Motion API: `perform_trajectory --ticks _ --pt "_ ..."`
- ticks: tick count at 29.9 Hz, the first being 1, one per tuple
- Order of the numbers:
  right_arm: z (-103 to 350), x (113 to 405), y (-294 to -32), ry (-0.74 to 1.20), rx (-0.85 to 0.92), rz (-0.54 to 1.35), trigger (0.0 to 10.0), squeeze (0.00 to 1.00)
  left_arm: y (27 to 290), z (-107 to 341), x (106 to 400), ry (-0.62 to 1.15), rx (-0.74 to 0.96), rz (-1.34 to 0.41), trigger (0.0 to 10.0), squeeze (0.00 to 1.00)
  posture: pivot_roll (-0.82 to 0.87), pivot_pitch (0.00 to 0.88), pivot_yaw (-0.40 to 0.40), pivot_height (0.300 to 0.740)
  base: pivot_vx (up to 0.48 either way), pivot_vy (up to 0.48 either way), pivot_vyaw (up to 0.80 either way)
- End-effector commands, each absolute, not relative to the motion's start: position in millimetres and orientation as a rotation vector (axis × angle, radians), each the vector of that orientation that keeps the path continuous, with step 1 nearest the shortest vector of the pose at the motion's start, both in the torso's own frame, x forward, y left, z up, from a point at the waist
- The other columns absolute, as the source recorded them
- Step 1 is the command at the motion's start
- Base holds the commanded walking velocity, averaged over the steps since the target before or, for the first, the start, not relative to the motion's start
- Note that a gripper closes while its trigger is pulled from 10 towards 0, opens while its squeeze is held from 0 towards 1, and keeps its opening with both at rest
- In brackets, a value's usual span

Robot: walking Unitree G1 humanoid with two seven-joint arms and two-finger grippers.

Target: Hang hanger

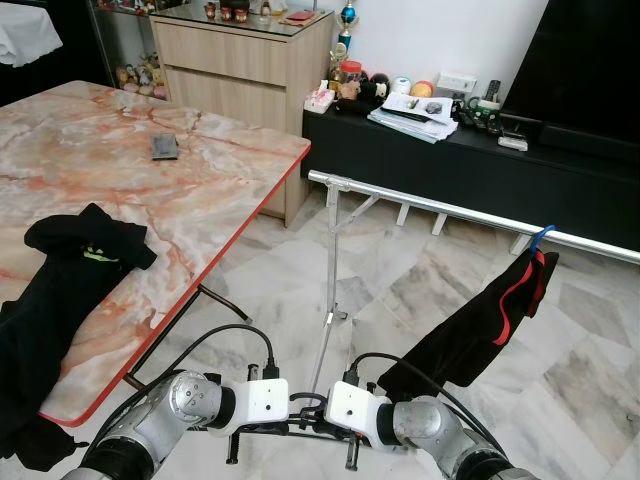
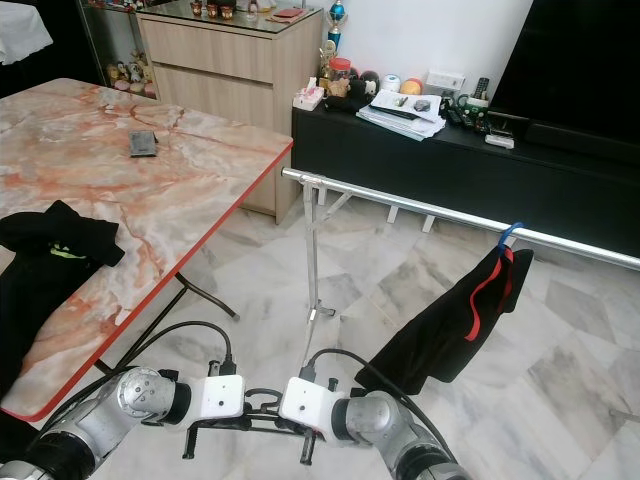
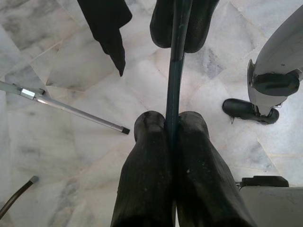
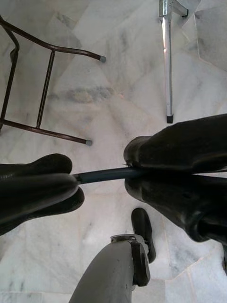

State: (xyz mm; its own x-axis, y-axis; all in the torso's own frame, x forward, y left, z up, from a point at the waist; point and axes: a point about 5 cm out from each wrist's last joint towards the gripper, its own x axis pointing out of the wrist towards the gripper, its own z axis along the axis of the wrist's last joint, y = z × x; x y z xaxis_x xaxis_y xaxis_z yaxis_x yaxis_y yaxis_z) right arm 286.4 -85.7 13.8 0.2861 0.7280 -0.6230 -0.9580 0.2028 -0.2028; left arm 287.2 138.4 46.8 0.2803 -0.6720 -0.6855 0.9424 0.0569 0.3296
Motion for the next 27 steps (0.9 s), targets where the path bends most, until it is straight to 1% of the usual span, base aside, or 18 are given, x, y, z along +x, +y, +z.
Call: perform_trajectory --ticks 1,12,13,14,21,23,27 --pt "8 283 -88 0.480 -0.631 1.225 0.0 0.00 133 49 287 0.371 0.842 -1.288 10.0 0.00 0.23 0.048 -0.096 0.740 0.000 0.000 0.00" --pt "-1 274 -90 0.523 -0.624 1.237 0.0 0.00 137 49 290 0.344 0.865 -1.253 10.0 0.00 0.22 0.047 -0.097 0.740 0.000 0.000 0.00" --pt "-3 272 -91 0.526 -0.630 1.241 0.0 0.00 139 50 290 0.343 0.826 -1.247 10.0 0.59 0.22 0.047 -0.098 0.740 0.000 0.000 0.00" --pt "-4 271 -91 0.529 -0.638 1.246 0.0 0.00 140 50 289 0.351 0.796 -1.253 10.0 1.00 0.22 0.047 -0.098 0.740 0.000 0.000 0.00" --pt "-7 265 -86 0.534 -0.677 1.302 0.0 0.00 144 51 290 0.352 0.810 -1.242 10.0 1.00 0.22 0.047 -0.101 0.740 0.000 0.000 0.00" --pt "-8 264 -86 0.541 -0.690 1.313 0.0 0.00 145 50 290 0.360 0.833 -1.248 10.0 1.00 0.22 0.048 -0.103 0.740 0.000 0.000 0.00" --pt "-10 263 -92 0.572 -0.678 1.307 0.0 0.00 146 52 289 0.360 0.816 -1.260 10.0 1.00 0.22 0.051 -0.105 0.740 0.000 0.000 0.00"
